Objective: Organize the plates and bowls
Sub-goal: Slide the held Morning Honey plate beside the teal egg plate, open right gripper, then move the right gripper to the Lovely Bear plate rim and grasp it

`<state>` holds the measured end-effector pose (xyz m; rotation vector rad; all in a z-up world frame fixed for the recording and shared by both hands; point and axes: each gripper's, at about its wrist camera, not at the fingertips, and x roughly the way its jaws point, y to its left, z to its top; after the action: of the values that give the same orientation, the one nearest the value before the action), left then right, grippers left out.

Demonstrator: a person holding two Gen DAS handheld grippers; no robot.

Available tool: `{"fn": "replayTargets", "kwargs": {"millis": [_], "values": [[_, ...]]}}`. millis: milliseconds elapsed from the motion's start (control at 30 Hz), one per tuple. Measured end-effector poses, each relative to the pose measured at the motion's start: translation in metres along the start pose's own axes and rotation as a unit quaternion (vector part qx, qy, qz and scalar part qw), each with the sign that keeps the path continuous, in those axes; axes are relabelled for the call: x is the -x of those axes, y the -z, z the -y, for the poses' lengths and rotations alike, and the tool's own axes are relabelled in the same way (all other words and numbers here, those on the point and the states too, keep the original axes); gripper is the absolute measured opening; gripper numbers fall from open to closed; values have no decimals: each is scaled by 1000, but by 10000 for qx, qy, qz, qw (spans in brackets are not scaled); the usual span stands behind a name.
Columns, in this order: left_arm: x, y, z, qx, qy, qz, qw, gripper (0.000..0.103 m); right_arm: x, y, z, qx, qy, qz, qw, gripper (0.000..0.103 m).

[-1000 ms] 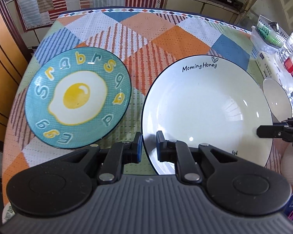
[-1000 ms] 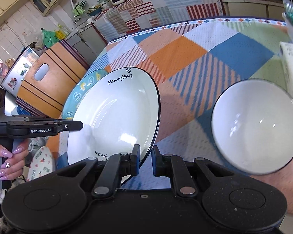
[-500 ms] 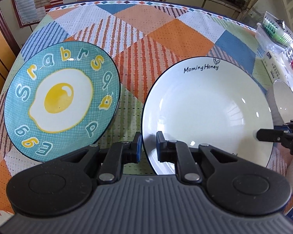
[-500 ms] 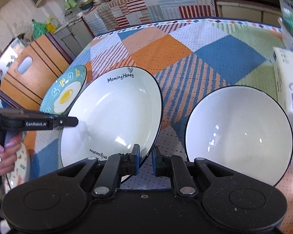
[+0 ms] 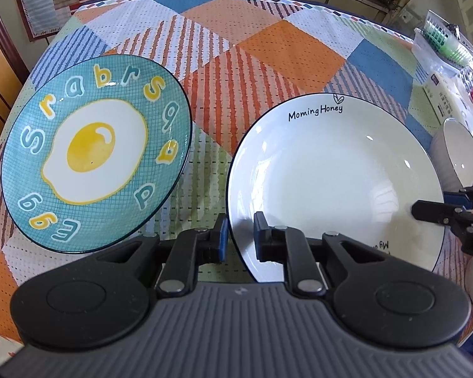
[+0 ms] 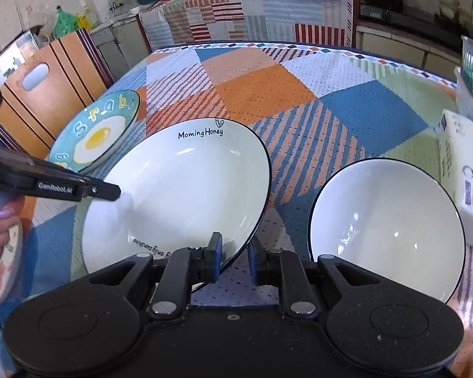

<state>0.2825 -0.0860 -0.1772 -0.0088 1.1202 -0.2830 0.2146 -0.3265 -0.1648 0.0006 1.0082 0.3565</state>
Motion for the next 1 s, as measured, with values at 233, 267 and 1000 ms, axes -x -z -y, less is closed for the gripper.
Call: {"fn": "replayTargets", "kwargs": {"millis": [233, 267, 1000], "values": [[4, 3, 0, 11, 59, -62, 10000, 15, -4, 4, -34, 537, 894, -2, 9945, 39], [7, 4, 0, 8, 90, -102, 9999, 15, -4, 5, -36, 471, 1011, -11, 9938, 39], [129, 55, -10, -933, -126, 37, 9955, 35, 97, 12, -96, -374, 42, 639, 9972, 62]]}}
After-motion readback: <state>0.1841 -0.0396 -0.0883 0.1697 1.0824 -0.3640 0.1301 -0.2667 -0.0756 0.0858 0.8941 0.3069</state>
